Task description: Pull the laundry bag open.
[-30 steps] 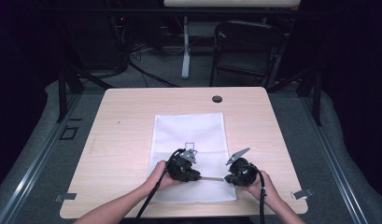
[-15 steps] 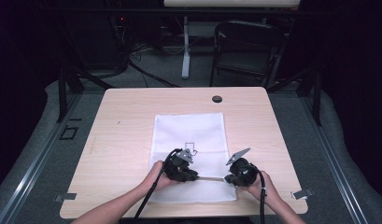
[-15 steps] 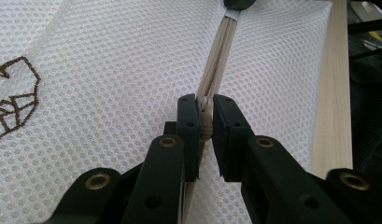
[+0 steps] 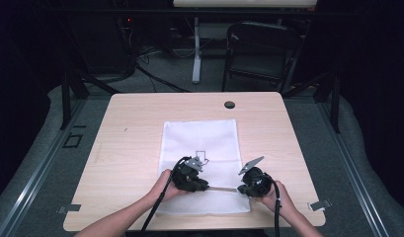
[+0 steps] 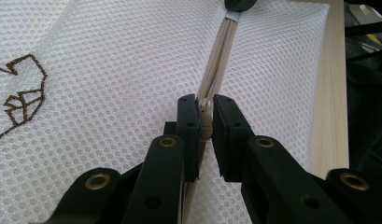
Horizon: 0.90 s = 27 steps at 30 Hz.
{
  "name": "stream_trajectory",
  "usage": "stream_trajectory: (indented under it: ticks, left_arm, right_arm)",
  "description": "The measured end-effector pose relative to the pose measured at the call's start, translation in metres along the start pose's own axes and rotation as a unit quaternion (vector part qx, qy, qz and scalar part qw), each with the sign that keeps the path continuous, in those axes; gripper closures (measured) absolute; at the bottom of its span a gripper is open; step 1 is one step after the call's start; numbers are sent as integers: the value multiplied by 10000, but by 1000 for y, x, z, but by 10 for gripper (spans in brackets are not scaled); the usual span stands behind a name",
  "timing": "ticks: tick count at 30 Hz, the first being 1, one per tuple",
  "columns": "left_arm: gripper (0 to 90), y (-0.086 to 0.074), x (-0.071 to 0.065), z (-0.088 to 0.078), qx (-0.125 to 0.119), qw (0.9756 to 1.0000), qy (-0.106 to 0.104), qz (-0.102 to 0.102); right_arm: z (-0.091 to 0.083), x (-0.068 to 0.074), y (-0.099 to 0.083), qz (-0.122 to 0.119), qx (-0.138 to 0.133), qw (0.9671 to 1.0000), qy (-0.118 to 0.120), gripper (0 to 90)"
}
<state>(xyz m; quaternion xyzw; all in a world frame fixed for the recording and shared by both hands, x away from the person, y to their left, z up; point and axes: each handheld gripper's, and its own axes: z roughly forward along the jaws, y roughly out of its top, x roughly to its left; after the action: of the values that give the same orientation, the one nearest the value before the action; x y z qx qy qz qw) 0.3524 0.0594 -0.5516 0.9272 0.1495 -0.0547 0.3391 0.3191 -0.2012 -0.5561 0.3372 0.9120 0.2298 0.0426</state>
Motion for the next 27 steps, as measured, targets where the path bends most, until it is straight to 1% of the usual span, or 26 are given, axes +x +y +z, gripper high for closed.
stream_trajectory:
  ticks: [3, 4, 9, 11, 12, 13, 15, 16, 17, 18, 19, 23, 24, 26, 27]
  left_arm:
    - [815, 0, 0, -1, 14, 10000, -6, -2]
    - [815, 0, -1, -1, 2, 10000, -11, 2]
    - [815, -1, -1, -2, -35, 10000, -17, -1]
    - [815, -2, 0, -3, -49, 10000, 39, -6]
    - [815, -3, 1, -5, -33, 10000, 22, -25]
    - [815, -5, 2, -7, -56, 9999, 73, -69]
    - [815, -9, 4, -11, -76, 9999, 59, -82]
    - [815, -11, 4, -13, -95, 9999, 55, -129]
    - [815, -13, 5, -14, -96, 9999, 14, -129]
    - [815, -14, 3, -14, -83, 9999, 43, -112]
    - [815, -14, 2, -14, -74, 9999, 58, -78]
    - [815, -14, 1, -16, -140, 9999, 26, -66]
    - [815, -14, 1, -17, -92, 9999, 57, -21]
    - [815, -15, 1, -19, -61, 9999, 123, -41]
    - [815, -17, 2, -19, -132, 9999, 27, -48]
  right_arm:
    - [0, 0, -1, 4, -20, 10000, 25, 900]
    - [-1, -1, 0, -65, 26, 10000, -4, 900]
    - [0, 1, 0, -59, 26, 10000, -29, 900]
    - [-1, 1, 0, -53, 47, 10000, -37, 900]
    - [-1, 1, 0, -44, 33, 10000, -43, 900]
    - [0, 0, 0, -60, 5, 10000, -15, 900]
    - [0, -1, 0, -58, 3, 10000, 20, 900]
    - [1, 0, -1, -11, -57, 10000, 3, 900]
    - [1, 1, -1, 4, -67, 10000, -15, 900]
    - [0, 0, 0, -64, 9, 10000, -11, 900]
    - [0, 0, 0, -70, 19, 10000, -21, 900]
    - [0, 0, 0, -35, -19, 10000, -6, 900]
    - [0, 0, 0, -31, -9, 10000, -4, 900]
    - [0, 0, 0, -35, -9, 10000, -4, 900]
    - [0, 0, 0, -25, -17, 10000, 1, 900]
